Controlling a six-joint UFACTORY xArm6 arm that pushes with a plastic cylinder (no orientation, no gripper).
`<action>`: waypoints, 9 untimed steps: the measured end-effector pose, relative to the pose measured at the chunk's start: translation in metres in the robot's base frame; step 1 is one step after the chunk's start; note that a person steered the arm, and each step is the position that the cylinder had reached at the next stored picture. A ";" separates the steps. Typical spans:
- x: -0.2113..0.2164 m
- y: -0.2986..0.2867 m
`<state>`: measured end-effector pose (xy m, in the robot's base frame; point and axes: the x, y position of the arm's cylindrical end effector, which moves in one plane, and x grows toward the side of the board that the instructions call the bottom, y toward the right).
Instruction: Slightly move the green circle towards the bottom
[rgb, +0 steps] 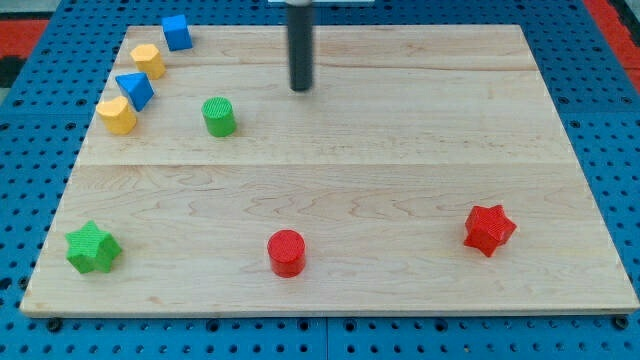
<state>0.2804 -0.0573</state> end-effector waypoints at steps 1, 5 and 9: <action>-0.049 -0.063; -0.073 -0.154; -0.021 -0.069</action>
<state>0.2590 -0.1259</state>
